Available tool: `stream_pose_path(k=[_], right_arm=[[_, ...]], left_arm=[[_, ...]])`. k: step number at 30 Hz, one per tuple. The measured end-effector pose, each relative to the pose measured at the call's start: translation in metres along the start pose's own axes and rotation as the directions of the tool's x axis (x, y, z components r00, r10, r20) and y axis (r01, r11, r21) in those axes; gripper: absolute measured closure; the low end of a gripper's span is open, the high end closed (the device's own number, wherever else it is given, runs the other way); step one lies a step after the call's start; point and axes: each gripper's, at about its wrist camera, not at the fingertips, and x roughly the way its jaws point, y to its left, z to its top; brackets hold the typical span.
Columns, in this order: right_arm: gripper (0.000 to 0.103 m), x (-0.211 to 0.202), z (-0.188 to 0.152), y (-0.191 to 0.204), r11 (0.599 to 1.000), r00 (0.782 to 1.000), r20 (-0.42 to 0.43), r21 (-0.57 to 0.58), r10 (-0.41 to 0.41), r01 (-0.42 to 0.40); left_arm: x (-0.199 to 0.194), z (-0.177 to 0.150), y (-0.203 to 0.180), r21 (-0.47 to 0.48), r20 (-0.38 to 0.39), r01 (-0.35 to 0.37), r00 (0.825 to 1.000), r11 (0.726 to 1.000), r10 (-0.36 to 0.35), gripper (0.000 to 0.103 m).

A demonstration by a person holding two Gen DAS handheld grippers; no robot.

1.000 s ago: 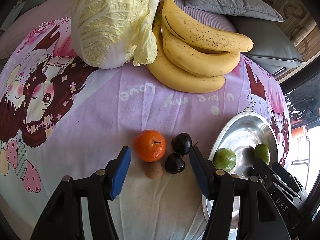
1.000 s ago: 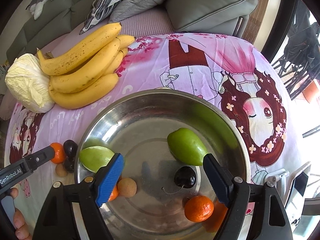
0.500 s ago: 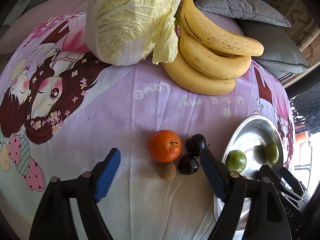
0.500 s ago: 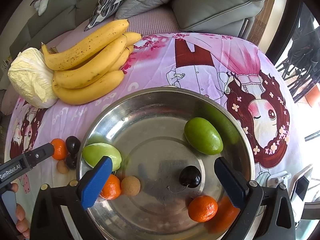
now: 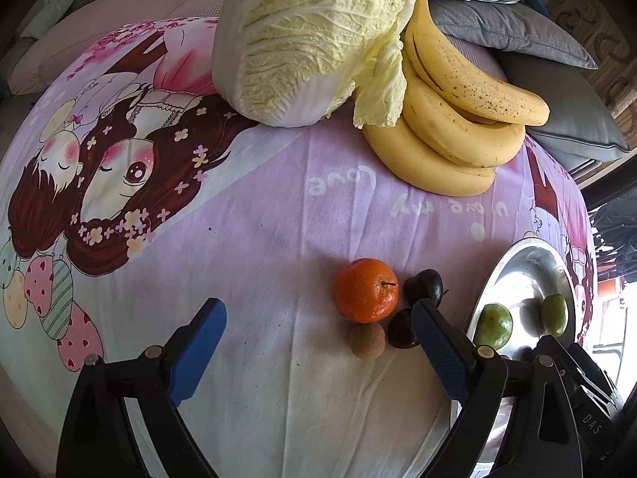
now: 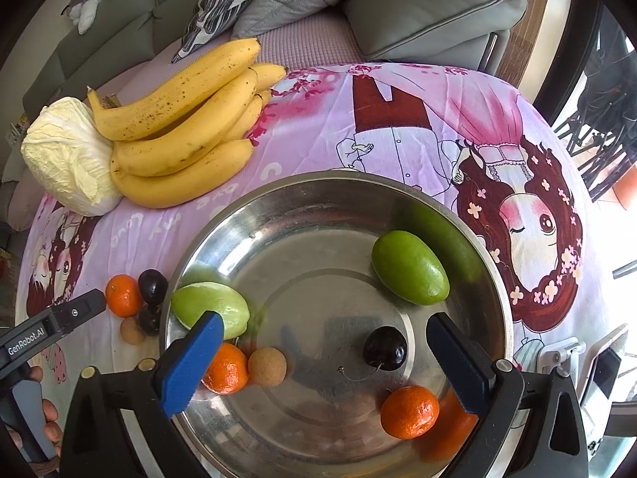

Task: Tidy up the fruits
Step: 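Withdraw both open grippers from the bowl, then move both open grippers toward the remaining tangerine and dark cherries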

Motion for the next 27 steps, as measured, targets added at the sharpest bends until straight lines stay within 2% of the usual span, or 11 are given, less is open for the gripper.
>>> stream_pose_path(k=[15, 27], right_arm=[[0.0, -0.005, 0.0, 0.027, 0.997, 0.999, 0.008, -0.056, 0.047, -0.046], [0.0, -0.006, -0.004, 0.064, 0.988, 0.996, 0.0, -0.125, 0.088, -0.087]], left_arm=[[-0.007, 0.003, 0.032, -0.044, 0.005, -0.003, 1.0, 0.999, 0.003, 0.009], [-0.016, 0.012, 0.094, -0.156, 0.02, -0.032, 0.999, 0.987, 0.036, 0.009]])
